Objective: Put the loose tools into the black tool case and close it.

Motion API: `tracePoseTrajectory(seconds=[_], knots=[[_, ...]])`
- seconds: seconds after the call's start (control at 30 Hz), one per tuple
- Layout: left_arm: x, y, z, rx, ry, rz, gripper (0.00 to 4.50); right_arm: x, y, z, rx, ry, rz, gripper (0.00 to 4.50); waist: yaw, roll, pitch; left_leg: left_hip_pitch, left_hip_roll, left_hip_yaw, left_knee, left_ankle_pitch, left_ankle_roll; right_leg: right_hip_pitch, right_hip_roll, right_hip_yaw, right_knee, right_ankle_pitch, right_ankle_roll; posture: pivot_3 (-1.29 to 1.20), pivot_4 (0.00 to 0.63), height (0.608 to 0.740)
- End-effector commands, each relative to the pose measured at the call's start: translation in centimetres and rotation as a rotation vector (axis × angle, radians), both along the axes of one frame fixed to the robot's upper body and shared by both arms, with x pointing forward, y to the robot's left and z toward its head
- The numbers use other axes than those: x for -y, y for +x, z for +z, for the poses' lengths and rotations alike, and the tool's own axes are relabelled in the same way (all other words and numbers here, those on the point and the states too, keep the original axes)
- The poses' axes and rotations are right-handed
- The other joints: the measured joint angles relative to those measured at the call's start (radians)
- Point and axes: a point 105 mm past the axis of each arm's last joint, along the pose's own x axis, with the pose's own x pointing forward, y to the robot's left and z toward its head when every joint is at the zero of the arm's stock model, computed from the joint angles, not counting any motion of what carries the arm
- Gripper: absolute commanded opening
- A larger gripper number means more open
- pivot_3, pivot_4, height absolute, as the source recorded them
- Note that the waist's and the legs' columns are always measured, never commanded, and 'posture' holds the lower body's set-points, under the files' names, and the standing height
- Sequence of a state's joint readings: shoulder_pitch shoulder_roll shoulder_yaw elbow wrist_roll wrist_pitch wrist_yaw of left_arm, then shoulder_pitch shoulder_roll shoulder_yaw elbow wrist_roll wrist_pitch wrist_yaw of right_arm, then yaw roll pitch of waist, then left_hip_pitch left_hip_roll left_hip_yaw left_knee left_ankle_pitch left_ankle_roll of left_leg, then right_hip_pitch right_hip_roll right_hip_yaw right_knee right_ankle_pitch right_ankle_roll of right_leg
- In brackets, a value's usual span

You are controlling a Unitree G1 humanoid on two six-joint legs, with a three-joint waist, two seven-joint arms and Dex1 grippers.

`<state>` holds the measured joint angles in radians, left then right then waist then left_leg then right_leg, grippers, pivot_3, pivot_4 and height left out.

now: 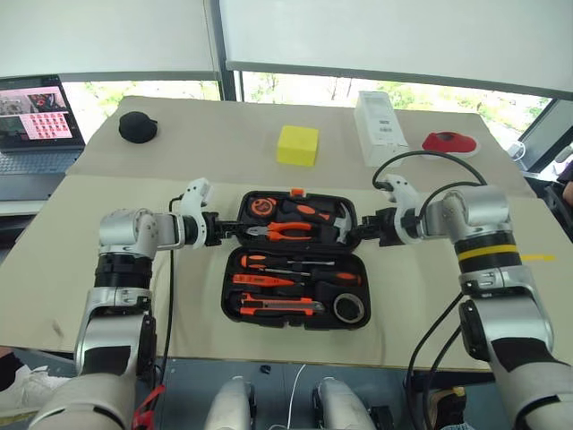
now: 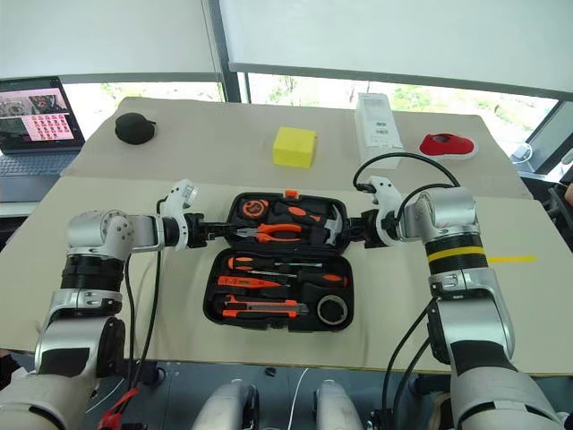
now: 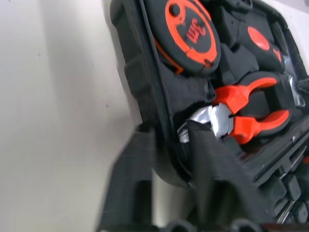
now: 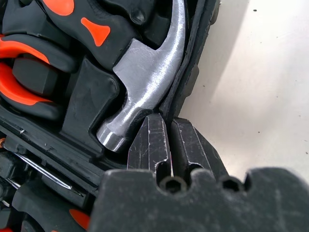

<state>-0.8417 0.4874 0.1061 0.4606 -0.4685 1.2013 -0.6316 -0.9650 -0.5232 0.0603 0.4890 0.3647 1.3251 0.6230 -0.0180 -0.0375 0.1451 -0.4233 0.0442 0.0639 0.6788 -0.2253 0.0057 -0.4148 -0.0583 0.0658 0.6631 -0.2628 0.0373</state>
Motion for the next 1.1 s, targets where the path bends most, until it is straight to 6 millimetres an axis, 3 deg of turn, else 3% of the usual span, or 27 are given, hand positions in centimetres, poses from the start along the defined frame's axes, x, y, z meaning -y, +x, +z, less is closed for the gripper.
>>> tracePoseTrajectory(seconds=[0.03,0.13,0.2,0.33,0.43,0.47,0.53,0.63,0.73,0.83,0.9,0.97,1.1], knots=[[-0.1,0.1,0.1,0.044,-0.033,-0.002,0.03,-1.2,0.8,1.5,0.157,0.06,0.049,0.0,-0.002,0.0,0.0,0.001,0.0,0.0,0.0,0.0,0.0,0.002,0.0,0.0,0.0,0.0,0.0,0.0,0.15,0.74],[-0.5,0.2,2.3,0.209,-0.115,0.003,0.03,-2.3,0.1,4.4,0.431,0.1,0.188,0.0,-0.004,0.0,0.0,0.003,0.0,-0.001,0.0,0.0,0.0,0.003,0.0,0.0,0.0,0.0,0.0,0.0,0.15,0.74],[-1.0,-0.3,3.7,0.352,-0.143,-0.007,0.03,-2.4,-0.9,5.2,0.57,0.087,0.244,0.0,-0.005,0.0,0.0,0.0,0.001,-0.002,0.0,0.0,0.0,-0.001,0.0,0.0,0.0,0.0,0.0,0.0,0.15,0.74],[-1.6,-2.6,5.5,0.657,-0.126,-0.096,0.03,-1.6,-2.6,6.5,0.787,0.084,0.252,0.0,-0.011,0.001,0.002,-0.009,0.001,-0.003,-0.002,0.001,-0.001,-0.011,0.0,0.003,0.001,0.0,0.0,0.0,0.15,0.74],[-2.7,-3.7,6.9,0.883,-0.126,-0.047,0.03,-0.9,-4.8,5.6,0.963,-0.063,0.361,0.0,0.002,0.002,0.002,-0.012,0.002,-0.003,-0.004,0.001,-0.001,-0.013,0.0,0.002,0.0,0.0,0.0,0.0,0.15,0.74],[-3.0,-4.1,6.8,0.936,-0.086,-0.046,0.03,-0.6,-5.4,5.0,1.025,-0.139,0.402,0.0,0.004,0.002,0.002,-0.013,0.001,-0.003,-0.004,0.0,-0.001,-0.013,-0.001,0.001,-0.001,0.0,0.0,0.0,0.15,0.74],[-2.2,-6.1,5.8,1.107,0.106,-0.21,0.03,-0.7,-7.0,3.5,1.127,-0.278,0.553,0.0,0.006,0.001,0.002,-0.013,0.001,-0.002,-0.002,0.0,0.0,-0.012,-0.001,0.001,-0.005,0.001,0.0,0.0,0.15,0.74],[-1.0,-8.4,2.5,1.136,0.247,-0.42,0.03,-0.4,-8.7,1.1,1.217,-0.431,0.714,0.0,0.006,0.001,0.002,-0.013,0.001,0.004,-0.003,-0.001,0.001,-0.01,-0.001,0.0,-0.009,0.001,0.001,0.0,0.15,0.74],[-1.7,-9.2,0.7,1.146,0.294,-0.408,0.03,0.5,-9.4,-0.7,1.256,-0.523,0.766,0.0,0.01,0.001,0.002,-0.01,0.001,0.004,-0.002,-0.001,0.001,-0.007,-0.001,0.0,-0.009,0.001,0.001,0.0,0.15,0.74],[-2.5,-11.2,-2.3,1.085,0.325,-0.473,0.03,1.6,-10.4,-2.8,1.273,-0.59,0.829,0.0,0.01,0.001,0.002,-0.003,0.001,0.004,-0.002,-0.001,0.001,0.0,-0.001,0.0,-0.009,0.001,0.001,0.0,0.15,0.74],[-3.1,-11.9,-3.2,1.043,0.319,-0.476,0.73,2.1,-11.1,-3.9,1.23,-0.573,0.857,0.76,0.009,0.002,0.0,0.008,0.003,0.005,-0.005,-0.002,0.003,0.012,-0.001,-0.001,-0.014,0.0,0.001,0.0,0.15,0.74],[-3.9,-12.0,-3.3,1.048,0.355,-0.479,1.26,2.3,-11.6,-4.2,1.221,-0.572,0.883,1.24,0.008,0.001,0.001,0.019,0.003,0.006,-0.01,-0.003,0.003,0.023,-0.001,-0.001,-0.019,0.0,0.0,0.0,0.15,0.74],[-5.8,-12.1,-3.4,1.008,0.394,-0.471,2.71,3.3,-12.2,-3.9,1.227,-0.595,0.871,2.64,0.005,0.002,0.001,0.022,0.005,0.007,-0.011,-0.003,0.003,0.024,-0.001,0.0,-0.019,0.0,0.0,0.0,0.15,0.74]])
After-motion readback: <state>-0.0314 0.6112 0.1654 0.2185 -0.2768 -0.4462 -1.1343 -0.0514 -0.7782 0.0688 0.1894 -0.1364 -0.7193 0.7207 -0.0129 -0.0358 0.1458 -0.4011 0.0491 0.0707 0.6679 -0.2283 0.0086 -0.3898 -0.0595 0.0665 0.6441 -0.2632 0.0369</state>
